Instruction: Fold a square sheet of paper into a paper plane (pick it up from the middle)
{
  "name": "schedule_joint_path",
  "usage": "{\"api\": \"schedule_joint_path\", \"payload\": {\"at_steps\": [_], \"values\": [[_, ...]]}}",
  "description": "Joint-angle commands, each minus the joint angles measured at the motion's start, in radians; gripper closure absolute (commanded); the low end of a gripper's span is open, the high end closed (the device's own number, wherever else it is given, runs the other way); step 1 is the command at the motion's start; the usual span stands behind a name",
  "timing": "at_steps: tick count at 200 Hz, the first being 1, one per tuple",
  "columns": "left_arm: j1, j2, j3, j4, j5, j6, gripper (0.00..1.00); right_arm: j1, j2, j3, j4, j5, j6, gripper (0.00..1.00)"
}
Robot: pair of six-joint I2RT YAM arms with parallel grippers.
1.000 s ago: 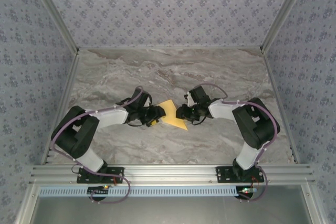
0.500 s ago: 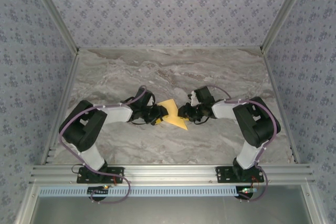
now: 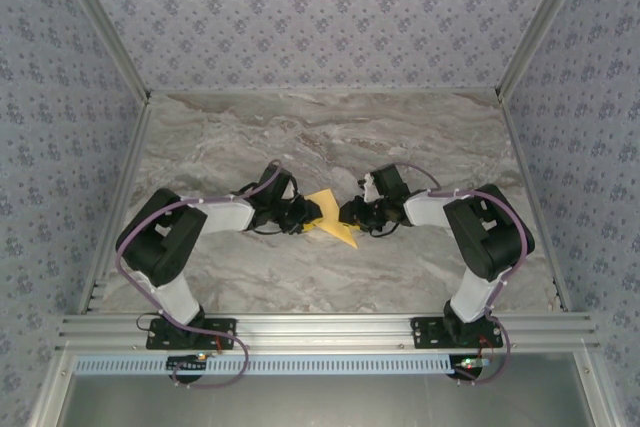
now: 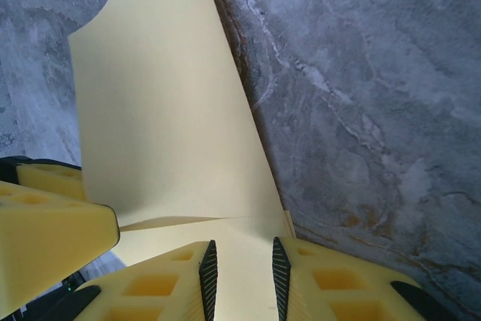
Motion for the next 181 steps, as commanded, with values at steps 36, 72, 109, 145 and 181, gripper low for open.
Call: {"api": "schedule_joint_path", "payload": {"at_steps": [36,72,109,145,181], "values": [[-0.018,0.013,0.064,-0.018,0.033,-0.010,0.90,0.081,-0.169,-0.039,-0.025,0.190,-0.234,0.56],[-0.021,0.004,0.104,-0.078,0.023,-0.012,0.91,0.225,-0.276,-0.113,0.001,0.535,-0.428,0.39],[-0.022,0.002,0.124,-0.124,0.015,-0.012,0.92,0.297,-0.327,-0.194,0.116,0.635,-0.593,0.39],[-0.022,-0.002,0.126,-0.134,0.014,-0.016,0.92,0.394,-0.312,-0.289,0.322,0.735,-0.836,0.45],[-0.023,-0.003,0.126,-0.130,0.015,-0.024,0.92,0.426,-0.235,-0.289,0.421,0.817,-0.926,0.51]]}}
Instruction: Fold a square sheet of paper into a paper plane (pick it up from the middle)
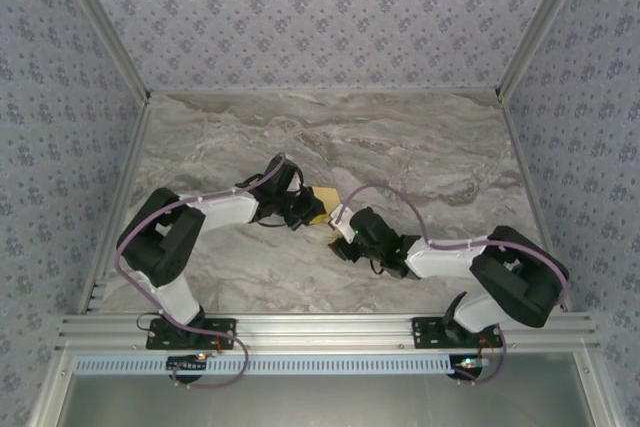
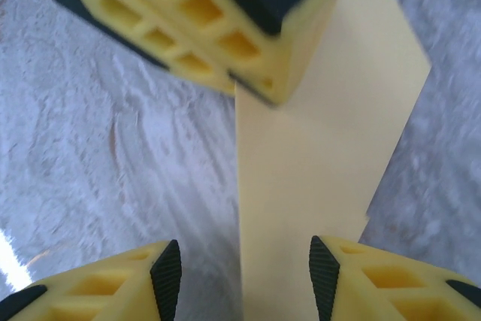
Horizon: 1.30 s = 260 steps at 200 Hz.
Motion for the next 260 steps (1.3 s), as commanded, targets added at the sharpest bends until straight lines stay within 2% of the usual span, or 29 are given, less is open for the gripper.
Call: {"api": "schedule_joint_path", "payload": {"at_steps": [1,89,132,141,160,208,233,260], "values": [[-0.006,-0.004,0.025,-0.020,-0.002,-0.012,0.92,0.015,0.052,0.002,0.130,0.105,-0.126,0.51],[-0.005,-0.008,0.019,-0.017,0.000,-0.023,0.92,0.038,0.175,0.027,0.236,0.183,-0.172,0.68],[-0.003,-0.024,0.021,-0.026,-0.002,-0.018,0.90,0.034,0.179,0.028,0.235,0.185,-0.152,0.87],[0.004,-0.035,0.019,-0.037,-0.006,-0.011,0.87,0.032,0.169,0.025,0.227,0.173,-0.141,0.89],[0.039,-0.073,0.015,-0.086,-0.026,0.017,0.75,0.022,0.136,0.030,0.176,0.112,-0.098,0.93],[0.168,-0.246,-0.062,-0.162,-0.132,0.084,0.34,-0.056,0.095,0.049,0.077,-0.167,0.128,0.99],[0.180,-0.296,-0.113,-0.107,-0.138,0.094,0.30,-0.090,0.131,0.072,0.067,-0.267,0.233,1.00],[0.176,-0.319,-0.202,0.008,-0.106,0.064,0.32,-0.114,0.176,0.091,0.087,-0.350,0.323,1.00]]}}
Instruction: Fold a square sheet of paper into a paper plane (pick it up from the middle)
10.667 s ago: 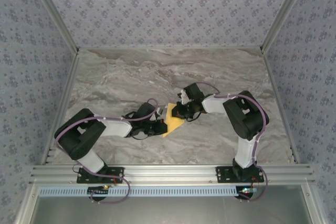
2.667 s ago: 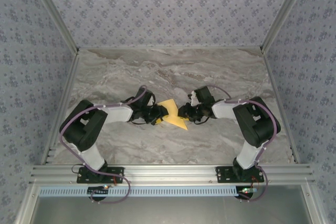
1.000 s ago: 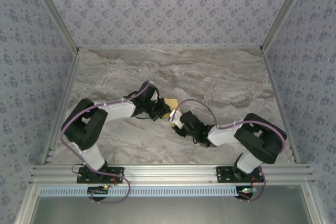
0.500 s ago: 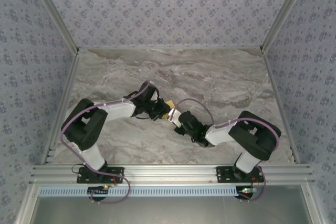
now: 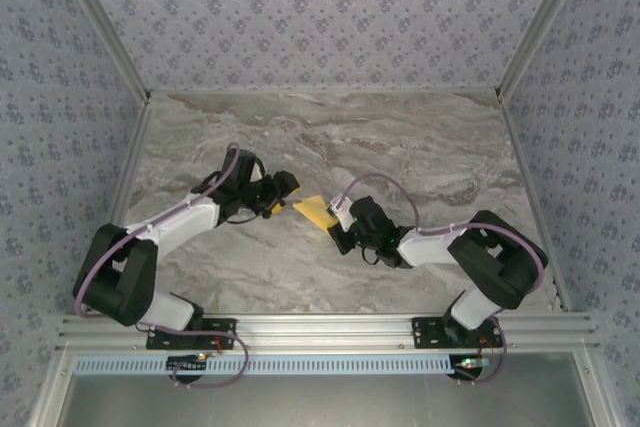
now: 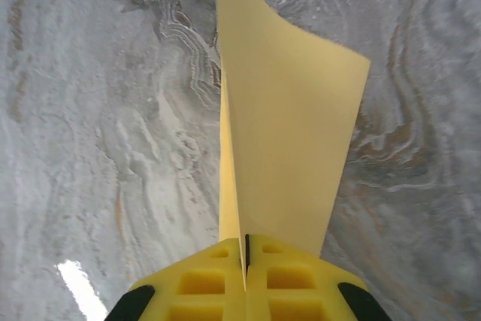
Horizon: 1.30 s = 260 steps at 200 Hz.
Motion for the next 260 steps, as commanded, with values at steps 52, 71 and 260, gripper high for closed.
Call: {"api": "schedule_joint_path", "payload": {"at_steps": [52,71,260], "values": [[-0.066,-0.003,-0.165,0.218,0.053,-0.004,0.45,-0.092,0.110,0.052,0.057,-0.306,0.321,1.00],[-0.091,0.024,-0.174,0.262,0.062,-0.006,0.49,-0.103,0.125,0.059,0.061,-0.328,0.359,1.00],[-0.141,0.305,-0.094,0.527,0.120,-0.052,0.75,-0.153,0.229,0.112,-0.040,-0.435,0.457,1.00]]}}
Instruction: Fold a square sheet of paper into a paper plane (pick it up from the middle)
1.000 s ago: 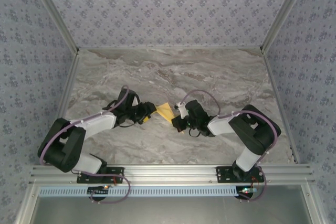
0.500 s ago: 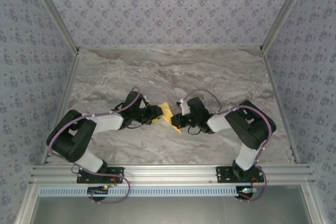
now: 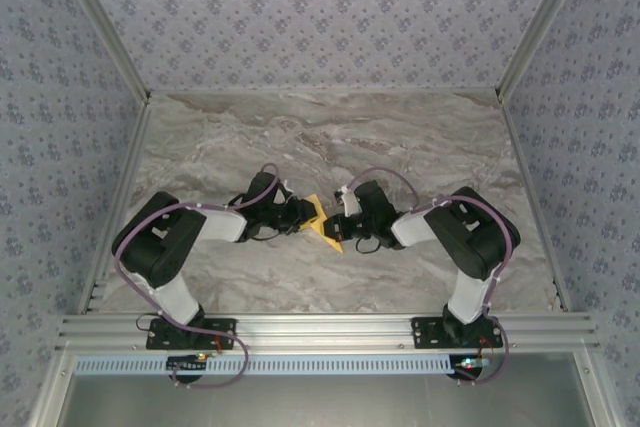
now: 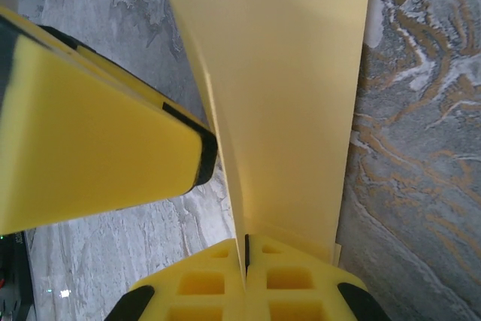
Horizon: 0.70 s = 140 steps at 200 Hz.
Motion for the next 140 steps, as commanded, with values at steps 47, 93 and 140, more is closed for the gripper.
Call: {"api": "schedule_joint_path", "payload": {"at_steps": [47,93,140], "values": [[-0.009,0.039,0.027,0.009,-0.001,0.020,0.77,-0.003,0.000,0.020,-0.119,-0.025,-0.007,0.92],[-0.008,0.056,0.033,0.004,-0.006,0.024,0.78,-0.020,-0.073,0.028,-0.183,-0.052,-0.007,0.81],[-0.009,0.062,0.038,0.004,-0.004,0.024,0.79,-0.031,-0.105,0.039,-0.287,-0.049,-0.032,0.79]]}}
